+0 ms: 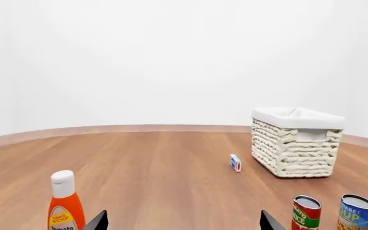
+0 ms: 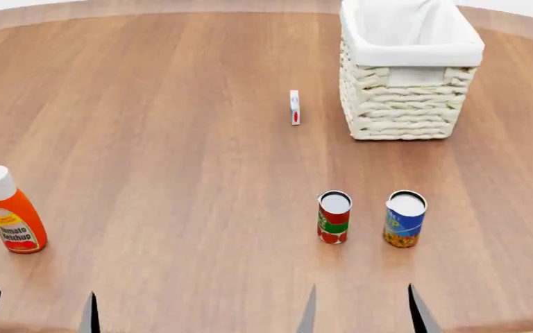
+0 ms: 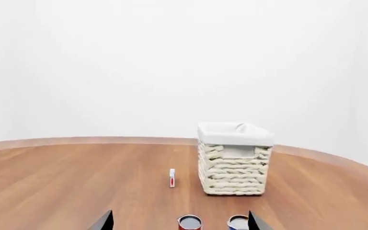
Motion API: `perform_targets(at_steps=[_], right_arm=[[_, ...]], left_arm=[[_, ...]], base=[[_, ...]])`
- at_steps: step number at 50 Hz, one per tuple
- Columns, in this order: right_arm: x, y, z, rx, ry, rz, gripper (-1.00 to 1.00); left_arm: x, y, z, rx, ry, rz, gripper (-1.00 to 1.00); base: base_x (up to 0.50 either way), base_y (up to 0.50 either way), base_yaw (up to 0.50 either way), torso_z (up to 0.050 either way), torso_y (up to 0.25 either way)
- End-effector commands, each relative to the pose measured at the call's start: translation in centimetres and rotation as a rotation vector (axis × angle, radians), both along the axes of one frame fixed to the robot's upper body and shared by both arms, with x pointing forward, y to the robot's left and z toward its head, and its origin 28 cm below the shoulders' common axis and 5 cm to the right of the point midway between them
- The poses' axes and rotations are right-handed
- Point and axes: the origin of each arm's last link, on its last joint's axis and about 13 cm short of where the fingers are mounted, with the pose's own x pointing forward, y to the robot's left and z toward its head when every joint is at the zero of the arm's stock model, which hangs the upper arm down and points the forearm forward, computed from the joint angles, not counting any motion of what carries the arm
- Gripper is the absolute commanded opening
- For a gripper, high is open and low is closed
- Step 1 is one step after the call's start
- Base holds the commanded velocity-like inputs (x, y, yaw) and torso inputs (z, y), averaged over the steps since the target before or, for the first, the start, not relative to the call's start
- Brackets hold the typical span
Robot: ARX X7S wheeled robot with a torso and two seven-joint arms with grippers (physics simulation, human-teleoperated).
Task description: Pick up the cream cheese box, and put it in the basket.
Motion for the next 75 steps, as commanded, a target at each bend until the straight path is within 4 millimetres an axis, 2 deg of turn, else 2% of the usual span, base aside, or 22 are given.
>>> perform_targets(at_steps=[1,11,65,75], right_arm=[[-2.05,0.31,3.17,-0.01,-0.111,0.014,1.0],[-2.48,0.38,3.68,-0.014,-0.143,0.015,1.0],[-2.05,0.35,3.31,-0.042,-0.122,-0.009,1.0],[-2.06,0.33,3.34,-0.043,-0.126,-0.01,1.0]], left_arm=[[-2.23,0.01,3.34,-0.028,-0.113,-0.014,1.0],[-2.92,-0.01,4.12,-0.019,-0.166,-0.008,1.0],[-2.75,-0.35,3.55,0.0,-0.173,-0.028,1.0],[-2.77,-0.39,3.57,0.001,-0.174,-0.03,1.0]], base=[[0.0,0.0,0.0,0.0,0.0],[0.0,0.0,0.0,0.0,0.0],[0.0,0.05,0.0,0.0,0.0],[0.26,0.0,0.0,0.0,0.0]])
